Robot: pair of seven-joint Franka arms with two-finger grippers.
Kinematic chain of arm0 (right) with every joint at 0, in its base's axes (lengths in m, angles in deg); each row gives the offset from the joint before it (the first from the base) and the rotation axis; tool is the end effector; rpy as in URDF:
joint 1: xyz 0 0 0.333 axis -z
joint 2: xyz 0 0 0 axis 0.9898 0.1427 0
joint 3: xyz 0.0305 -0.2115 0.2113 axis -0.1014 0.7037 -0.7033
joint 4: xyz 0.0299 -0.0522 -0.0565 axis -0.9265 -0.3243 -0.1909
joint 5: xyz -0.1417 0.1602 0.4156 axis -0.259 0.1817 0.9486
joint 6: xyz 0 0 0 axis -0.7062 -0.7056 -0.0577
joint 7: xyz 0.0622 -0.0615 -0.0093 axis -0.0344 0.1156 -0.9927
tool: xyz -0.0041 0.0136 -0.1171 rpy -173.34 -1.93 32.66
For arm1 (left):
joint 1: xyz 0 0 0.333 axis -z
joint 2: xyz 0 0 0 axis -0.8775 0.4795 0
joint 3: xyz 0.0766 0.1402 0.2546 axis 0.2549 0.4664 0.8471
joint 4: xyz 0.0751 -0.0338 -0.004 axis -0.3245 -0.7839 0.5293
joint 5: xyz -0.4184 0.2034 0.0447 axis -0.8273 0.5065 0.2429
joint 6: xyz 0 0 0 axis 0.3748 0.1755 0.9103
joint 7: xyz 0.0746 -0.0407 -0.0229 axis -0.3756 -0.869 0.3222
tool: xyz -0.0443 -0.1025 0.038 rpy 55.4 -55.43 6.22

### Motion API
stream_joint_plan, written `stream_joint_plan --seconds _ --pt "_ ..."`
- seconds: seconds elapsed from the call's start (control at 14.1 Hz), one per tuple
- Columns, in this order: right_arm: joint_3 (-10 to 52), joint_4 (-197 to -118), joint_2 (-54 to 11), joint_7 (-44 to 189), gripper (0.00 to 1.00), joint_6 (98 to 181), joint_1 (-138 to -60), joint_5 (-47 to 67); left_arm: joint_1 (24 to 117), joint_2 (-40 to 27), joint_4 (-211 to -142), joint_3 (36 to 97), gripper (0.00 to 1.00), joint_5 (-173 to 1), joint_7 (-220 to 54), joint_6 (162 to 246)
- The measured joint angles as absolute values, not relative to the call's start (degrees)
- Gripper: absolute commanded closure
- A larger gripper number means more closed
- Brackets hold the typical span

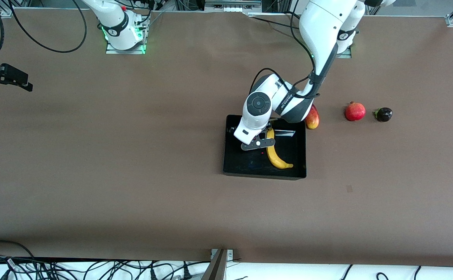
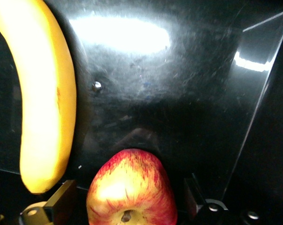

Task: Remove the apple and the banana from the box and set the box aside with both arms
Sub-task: 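Lower the left gripper and close it around the red apple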

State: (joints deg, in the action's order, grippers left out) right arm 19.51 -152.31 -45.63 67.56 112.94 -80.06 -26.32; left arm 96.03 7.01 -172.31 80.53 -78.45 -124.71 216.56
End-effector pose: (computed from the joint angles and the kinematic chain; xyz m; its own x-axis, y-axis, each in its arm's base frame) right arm 0.6206 -0.0612 0.5695 0.9945 0.0769 -0.0705 0.0758 -0.9970 -0.0180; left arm 0.5573 -0.4484 0.1243 0.9752 0.1933 -0.1080 0.1915 -0.9811 -0.0266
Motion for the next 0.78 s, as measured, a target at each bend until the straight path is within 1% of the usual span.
stream_joint_plan --seconds 0.14,0.21,0.35,0.43,0.78 --pt "19.51 -152.32 -45.63 67.56 0.0 112.93 -80.06 -26.32 96.03 7.17 -173.62 80.32 0.0 -78.46 -124.84 217.55" --pt "19.51 -152.32 -45.63 67.56 0.0 112.93 -80.06 -26.32 96.03 7.24 -174.04 80.28 0.19 -78.46 -124.89 217.76" --pt "19.51 -152.32 -45.63 67.56 0.0 112.93 -80.06 -26.32 96.03 7.43 -174.29 80.27 0.77 -78.47 -125.65 218.1" --pt "19.51 -152.32 -45.63 67.56 0.0 112.93 -80.06 -26.32 96.03 7.53 -174.29 80.25 1.0 -78.47 -126.58 218.15" --pt "19.51 -152.32 -45.63 67.56 0.0 112.93 -80.06 -26.32 95.99 7.49 -174.26 80.14 1.0 -78.47 -128.11 218.27"
